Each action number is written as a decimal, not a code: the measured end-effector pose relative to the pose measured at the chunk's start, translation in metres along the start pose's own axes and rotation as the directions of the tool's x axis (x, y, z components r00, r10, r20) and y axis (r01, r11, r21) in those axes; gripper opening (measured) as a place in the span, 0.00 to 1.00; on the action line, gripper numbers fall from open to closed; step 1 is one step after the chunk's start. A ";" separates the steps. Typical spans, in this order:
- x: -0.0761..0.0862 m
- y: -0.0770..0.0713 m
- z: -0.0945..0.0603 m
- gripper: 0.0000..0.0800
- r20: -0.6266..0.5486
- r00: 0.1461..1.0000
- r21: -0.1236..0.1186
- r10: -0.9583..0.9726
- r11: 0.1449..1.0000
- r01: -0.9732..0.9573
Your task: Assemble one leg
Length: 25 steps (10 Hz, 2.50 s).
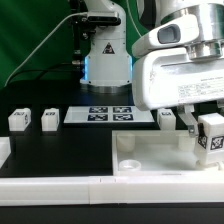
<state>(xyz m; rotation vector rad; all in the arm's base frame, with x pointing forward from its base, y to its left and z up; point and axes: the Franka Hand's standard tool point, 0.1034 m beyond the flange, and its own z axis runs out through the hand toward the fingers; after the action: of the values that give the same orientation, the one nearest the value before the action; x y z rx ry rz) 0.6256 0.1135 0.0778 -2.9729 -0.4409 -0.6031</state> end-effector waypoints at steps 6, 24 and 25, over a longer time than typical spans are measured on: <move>-0.007 0.001 -0.008 0.63 -0.002 1.000 -0.004 -0.003 1.000 0.003; 0.005 -0.004 -0.028 0.81 0.465 0.885 0.106 -0.020 0.994 -0.034; 0.004 -0.004 -0.027 0.81 0.468 0.884 0.106 -0.018 0.994 -0.036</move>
Offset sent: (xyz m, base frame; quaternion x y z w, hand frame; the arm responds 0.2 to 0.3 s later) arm -0.0232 -0.0080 0.0131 0.0030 -0.0285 -0.0033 0.9996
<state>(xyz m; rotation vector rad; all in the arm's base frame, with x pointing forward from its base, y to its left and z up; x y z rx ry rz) 0.6178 0.1149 0.1037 -2.9862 -0.4701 0.1557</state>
